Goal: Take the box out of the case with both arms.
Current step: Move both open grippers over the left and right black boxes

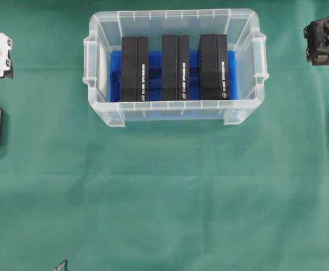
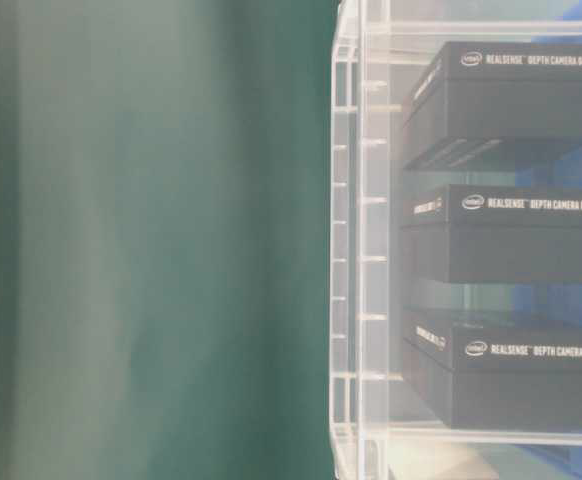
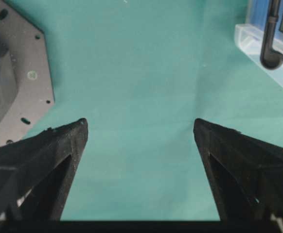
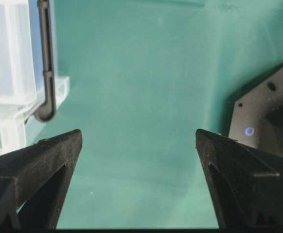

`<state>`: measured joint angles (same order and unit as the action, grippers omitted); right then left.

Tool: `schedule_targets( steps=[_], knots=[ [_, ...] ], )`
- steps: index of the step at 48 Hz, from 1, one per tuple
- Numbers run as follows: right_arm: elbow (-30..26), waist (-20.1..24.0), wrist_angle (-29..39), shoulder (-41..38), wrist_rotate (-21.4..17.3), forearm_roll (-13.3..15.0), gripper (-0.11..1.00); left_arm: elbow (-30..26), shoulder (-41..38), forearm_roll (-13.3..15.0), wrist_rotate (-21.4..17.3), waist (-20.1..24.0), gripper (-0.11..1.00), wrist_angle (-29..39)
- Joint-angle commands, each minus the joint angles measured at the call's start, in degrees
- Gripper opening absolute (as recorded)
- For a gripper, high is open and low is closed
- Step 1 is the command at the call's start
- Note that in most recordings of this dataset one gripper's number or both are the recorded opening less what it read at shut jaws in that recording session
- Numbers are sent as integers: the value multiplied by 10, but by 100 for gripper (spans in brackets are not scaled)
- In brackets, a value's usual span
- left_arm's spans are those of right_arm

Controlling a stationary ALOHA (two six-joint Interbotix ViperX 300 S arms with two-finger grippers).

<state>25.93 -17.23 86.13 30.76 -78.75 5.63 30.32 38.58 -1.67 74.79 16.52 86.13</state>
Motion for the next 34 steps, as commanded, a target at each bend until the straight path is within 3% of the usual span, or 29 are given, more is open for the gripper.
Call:
schedule_targets(
  steps=[1,17,34],
  knots=[
    [-11,1,-1,1,1,-4,94,-24,-17,1,4,2,85,-3],
    [-34,1,-15,-40,3,-11,94,-138,-161,1,5,-11,85,-4],
    [-134,1,-67,-156,10,-12,94,-251,-267,-8,-16,-6,85,3]
  ],
)
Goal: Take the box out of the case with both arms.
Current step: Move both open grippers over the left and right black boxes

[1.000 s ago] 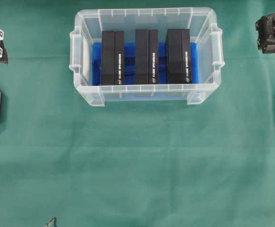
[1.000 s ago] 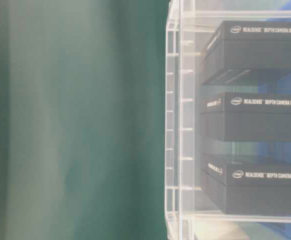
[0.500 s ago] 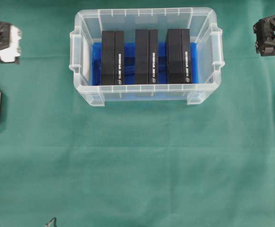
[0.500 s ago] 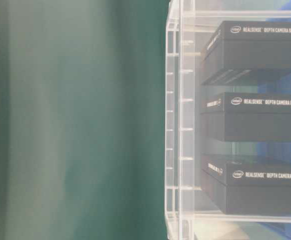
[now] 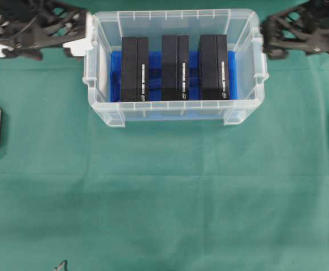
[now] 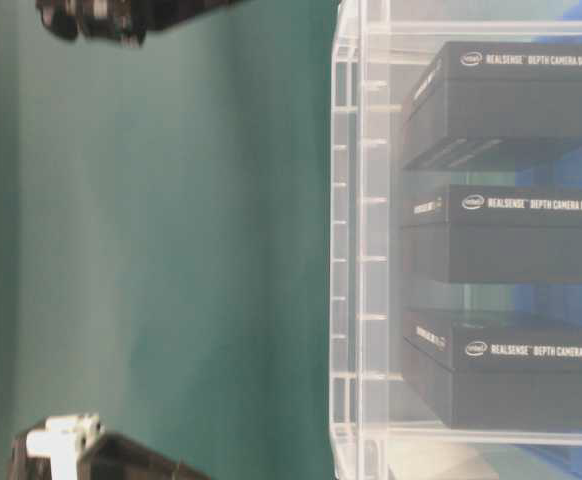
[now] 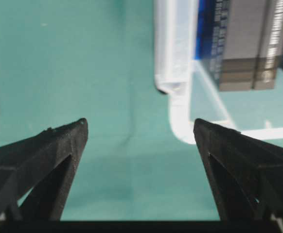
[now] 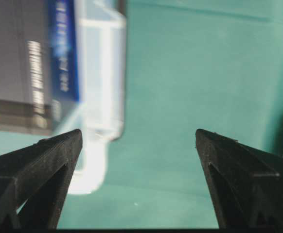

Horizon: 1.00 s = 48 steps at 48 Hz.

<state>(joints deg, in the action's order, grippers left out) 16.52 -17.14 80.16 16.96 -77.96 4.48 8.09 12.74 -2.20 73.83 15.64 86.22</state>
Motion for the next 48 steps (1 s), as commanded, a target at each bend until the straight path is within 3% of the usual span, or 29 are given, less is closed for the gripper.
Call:
schedule_targets(
  steps=[1,18,29,48],
  knots=[
    [-47,0,-7,-26,2,-1,94,-33,-12,-3,-9,3,85,3],
    [-157,5,-5,-126,32,-9,94,-57,-61,-4,-17,2,85,3],
    [-167,13,-5,-151,37,-32,94,-81,-86,-4,-15,-3,85,9],
    [-169,13,-7,-161,31,-35,94,-126,-140,-4,-11,-9,85,3]
  ],
)
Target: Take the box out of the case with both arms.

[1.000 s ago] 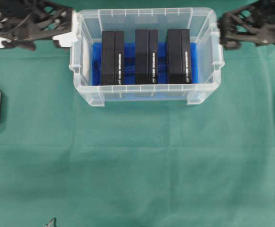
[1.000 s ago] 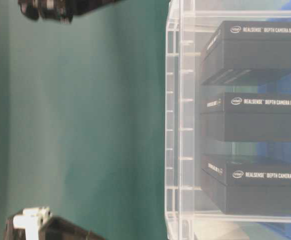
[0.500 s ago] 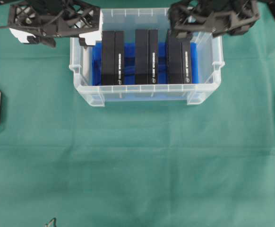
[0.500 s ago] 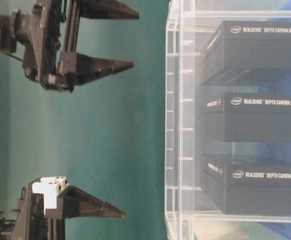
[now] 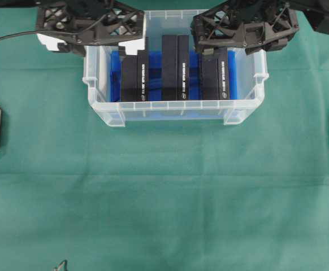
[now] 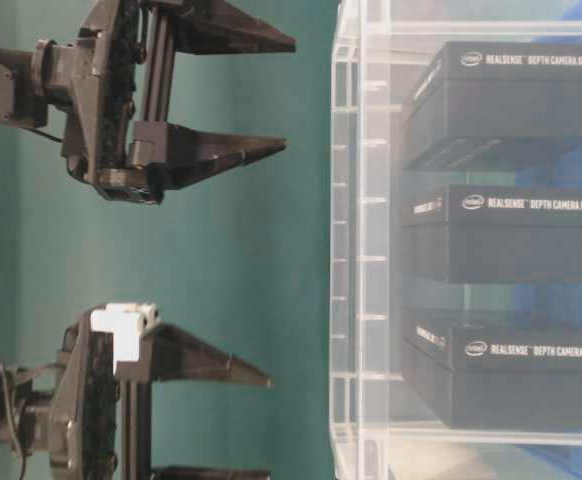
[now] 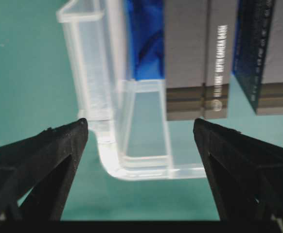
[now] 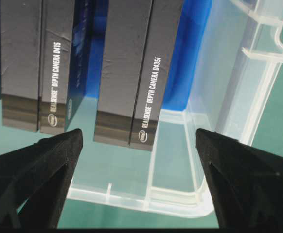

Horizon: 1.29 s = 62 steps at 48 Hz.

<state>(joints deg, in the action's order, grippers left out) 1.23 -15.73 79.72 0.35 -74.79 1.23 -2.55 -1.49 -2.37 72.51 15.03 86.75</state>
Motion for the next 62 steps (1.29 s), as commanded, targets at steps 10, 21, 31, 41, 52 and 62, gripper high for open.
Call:
schedule_targets(
  steps=[10,21,31,41,52,62],
  knots=[
    [-23,-1,-5,-7,-2,-4,94,-18,-2,-4,13,-4,85,-26],
    [-41,-1,-6,-25,-2,-4,94,-15,-8,-4,15,-8,85,-34],
    [-42,-1,-7,-31,-2,-4,94,-16,-16,-4,12,-11,85,-47],
    [-42,0,-7,-32,-4,-4,94,-18,-23,-3,11,-12,85,-47],
    [-42,0,-6,-32,-7,-3,94,-19,-28,-4,10,-11,85,-55],
    [-42,-1,-5,-32,-7,-2,94,-18,-28,-3,10,-12,85,-56]
  ],
)
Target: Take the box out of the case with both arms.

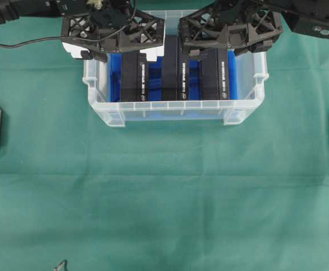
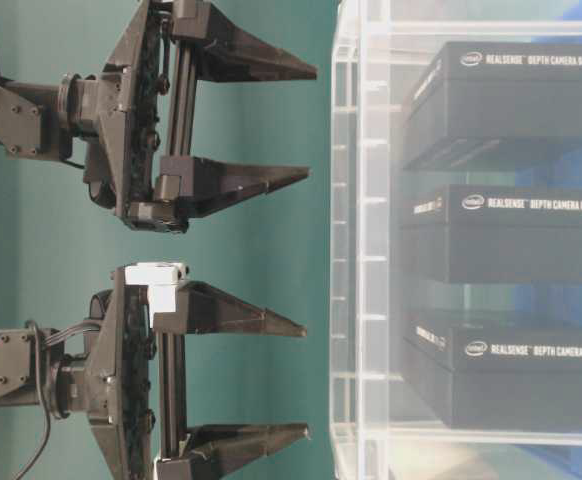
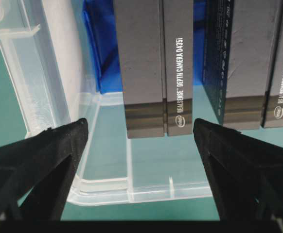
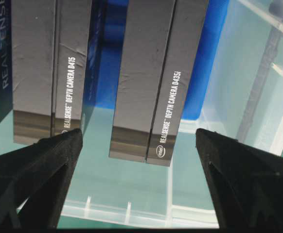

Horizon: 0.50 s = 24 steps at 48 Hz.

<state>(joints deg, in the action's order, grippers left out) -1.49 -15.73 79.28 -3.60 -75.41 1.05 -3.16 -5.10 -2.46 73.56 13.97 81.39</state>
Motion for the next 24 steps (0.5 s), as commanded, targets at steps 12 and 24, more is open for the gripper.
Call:
schedule_targets(
  steps=[12,24],
  knots=[
    [-15,-1,-2,8,-1,1,94,-13,5,-2,-2,-2,85,-11],
    [-15,0,-2,8,-1,1,94,-11,5,-3,-3,-2,85,-12]
  ],
)
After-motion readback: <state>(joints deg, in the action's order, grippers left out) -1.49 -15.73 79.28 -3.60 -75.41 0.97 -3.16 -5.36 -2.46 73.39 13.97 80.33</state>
